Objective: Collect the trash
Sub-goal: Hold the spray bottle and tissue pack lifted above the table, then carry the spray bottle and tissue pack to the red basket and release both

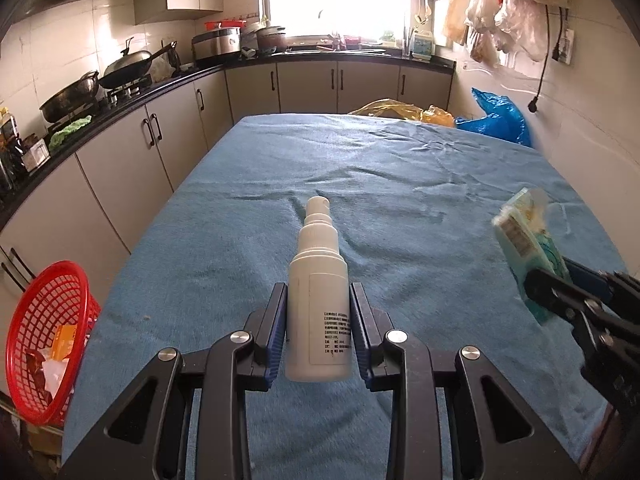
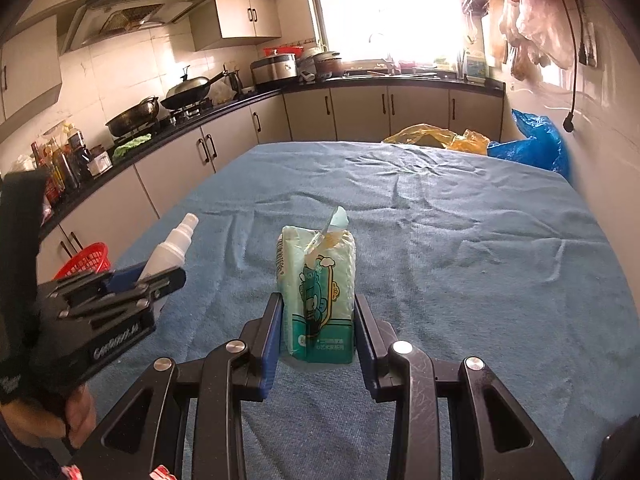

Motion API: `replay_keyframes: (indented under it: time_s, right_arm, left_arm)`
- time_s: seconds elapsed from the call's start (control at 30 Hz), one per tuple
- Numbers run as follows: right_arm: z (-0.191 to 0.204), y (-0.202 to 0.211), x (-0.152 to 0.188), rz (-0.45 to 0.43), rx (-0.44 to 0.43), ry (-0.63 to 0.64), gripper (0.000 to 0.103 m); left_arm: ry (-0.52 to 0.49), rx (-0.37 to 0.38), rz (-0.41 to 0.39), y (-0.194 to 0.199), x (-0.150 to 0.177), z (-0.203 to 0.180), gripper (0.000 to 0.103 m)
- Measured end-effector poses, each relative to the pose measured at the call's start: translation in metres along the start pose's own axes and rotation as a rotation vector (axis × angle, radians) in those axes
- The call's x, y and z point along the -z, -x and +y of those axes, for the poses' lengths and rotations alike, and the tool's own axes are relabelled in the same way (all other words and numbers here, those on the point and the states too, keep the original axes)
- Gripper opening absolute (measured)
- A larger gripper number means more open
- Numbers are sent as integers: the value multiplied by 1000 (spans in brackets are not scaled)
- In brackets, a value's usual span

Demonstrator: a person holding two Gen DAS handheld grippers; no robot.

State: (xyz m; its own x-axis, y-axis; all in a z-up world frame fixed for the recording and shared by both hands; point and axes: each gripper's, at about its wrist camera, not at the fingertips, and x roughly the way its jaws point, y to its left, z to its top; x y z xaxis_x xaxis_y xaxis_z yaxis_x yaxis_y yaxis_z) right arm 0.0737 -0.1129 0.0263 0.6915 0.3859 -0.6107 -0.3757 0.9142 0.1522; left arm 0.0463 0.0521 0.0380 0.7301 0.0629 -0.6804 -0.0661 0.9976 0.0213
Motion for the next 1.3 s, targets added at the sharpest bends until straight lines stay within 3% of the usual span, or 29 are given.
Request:
replay_keyframes:
  time_s: [0.47, 0.63, 1.3]
  right_arm:
    - [20, 10, 3, 7, 9, -2, 37]
    - [39, 14, 5, 29, -68, -24, 38]
    - [181, 6, -9, 111, -314, 133, 39]
  left_arm:
    - [25, 1, -66, 58, 13, 16, 29]
    - [59, -16, -85, 77, 17, 43, 29]
    - [278, -168, -125, 136, 66, 198, 29]
